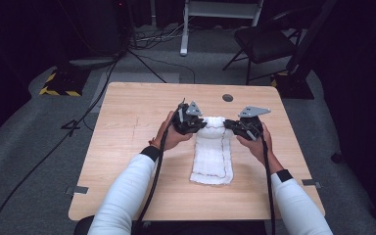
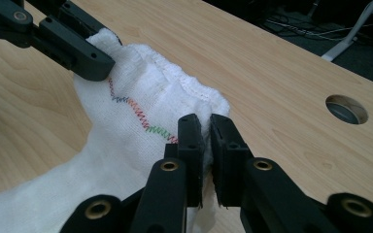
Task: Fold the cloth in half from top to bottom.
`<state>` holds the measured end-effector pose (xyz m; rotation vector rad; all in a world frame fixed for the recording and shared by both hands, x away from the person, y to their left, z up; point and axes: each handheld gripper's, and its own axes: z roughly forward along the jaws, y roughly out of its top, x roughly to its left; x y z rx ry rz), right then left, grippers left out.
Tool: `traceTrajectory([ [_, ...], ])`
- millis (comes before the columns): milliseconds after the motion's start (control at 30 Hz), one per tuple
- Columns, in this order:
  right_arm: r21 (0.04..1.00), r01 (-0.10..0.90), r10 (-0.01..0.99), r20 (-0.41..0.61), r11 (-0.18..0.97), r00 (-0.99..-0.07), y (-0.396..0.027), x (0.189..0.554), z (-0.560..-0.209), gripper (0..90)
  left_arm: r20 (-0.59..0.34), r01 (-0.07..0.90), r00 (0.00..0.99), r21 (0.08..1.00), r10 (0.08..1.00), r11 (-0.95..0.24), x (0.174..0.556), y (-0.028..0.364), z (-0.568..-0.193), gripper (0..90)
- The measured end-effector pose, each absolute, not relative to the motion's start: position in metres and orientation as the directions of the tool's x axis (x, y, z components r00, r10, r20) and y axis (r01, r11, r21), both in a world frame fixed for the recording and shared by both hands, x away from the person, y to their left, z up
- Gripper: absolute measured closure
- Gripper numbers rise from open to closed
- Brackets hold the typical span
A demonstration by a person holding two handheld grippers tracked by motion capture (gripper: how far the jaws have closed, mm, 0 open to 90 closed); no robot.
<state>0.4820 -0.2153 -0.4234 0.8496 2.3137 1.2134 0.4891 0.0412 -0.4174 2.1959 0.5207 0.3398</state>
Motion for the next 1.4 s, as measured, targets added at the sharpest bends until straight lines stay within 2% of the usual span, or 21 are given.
traceTrajectory([
  [367,0.833,0.296,0.606,-0.058,0.468,-0.793,-0.223,0.452,-0.424,83.7,0.068,0.205,0.914,0.774,0.400,-0.600,0.464,0.044,-0.418,81.2],
  [700,0.838,0.273,0.565,-0.051,0.473,-0.823,-0.224,0.433,-0.422,83.6,0.036,0.203,0.924,0.797,0.380,-0.569,0.450,0.052,-0.418,81.1],
  [967,0.830,0.250,0.522,-0.057,0.499,-0.851,-0.224,0.417,-0.423,83.5,0.072,0.151,0.943,0.779,0.326,-0.609,0.430,0.054,-0.419,80.9],
  [1400,0.817,0.250,0.473,-0.031,0.519,-0.881,-0.227,0.394,-0.432,83.1,0.057,0.133,0.961,0.758,0.269,-0.638,0.407,0.055,-0.432,80.8],
])
